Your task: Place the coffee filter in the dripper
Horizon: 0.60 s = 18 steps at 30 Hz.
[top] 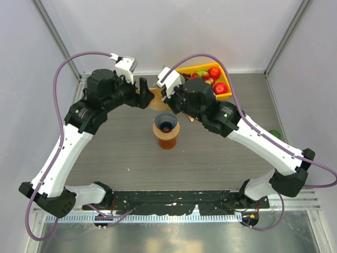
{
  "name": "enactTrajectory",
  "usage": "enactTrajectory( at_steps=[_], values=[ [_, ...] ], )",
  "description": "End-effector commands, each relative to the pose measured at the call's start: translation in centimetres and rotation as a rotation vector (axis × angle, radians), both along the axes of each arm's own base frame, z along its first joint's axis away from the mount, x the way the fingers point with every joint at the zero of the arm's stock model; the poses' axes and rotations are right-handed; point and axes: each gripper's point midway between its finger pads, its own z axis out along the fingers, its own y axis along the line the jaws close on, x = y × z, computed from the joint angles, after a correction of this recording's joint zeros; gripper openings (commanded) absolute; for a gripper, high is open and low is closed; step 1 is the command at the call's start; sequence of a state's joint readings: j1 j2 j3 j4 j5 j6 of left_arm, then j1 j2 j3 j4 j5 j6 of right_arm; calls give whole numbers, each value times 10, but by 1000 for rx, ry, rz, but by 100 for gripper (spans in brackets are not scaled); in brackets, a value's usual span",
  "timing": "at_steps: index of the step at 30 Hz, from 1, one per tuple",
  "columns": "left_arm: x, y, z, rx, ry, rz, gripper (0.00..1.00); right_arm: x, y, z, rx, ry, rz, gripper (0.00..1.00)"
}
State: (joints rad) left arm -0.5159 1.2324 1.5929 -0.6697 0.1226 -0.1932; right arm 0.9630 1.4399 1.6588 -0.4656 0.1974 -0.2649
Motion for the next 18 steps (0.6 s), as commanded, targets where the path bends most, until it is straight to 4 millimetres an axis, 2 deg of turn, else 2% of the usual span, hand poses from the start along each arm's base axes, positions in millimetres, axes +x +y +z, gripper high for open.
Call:
enactTrajectory(
  at_steps=[1,7,9,18],
  values=[
    [-3,9,21,15,-113,2,77,-8,2,20,49,-8,32,5],
    [-2,11,7,90,-78,-15,65,-11,2,21,42,-12,48,5],
    [-2,8,7,82,-73,-25,58,-13,4,22,52,-4,60,5],
    [-17,-5,19,5,-101,-110,30,-6,3,26,58,-7,19,5]
  ],
)
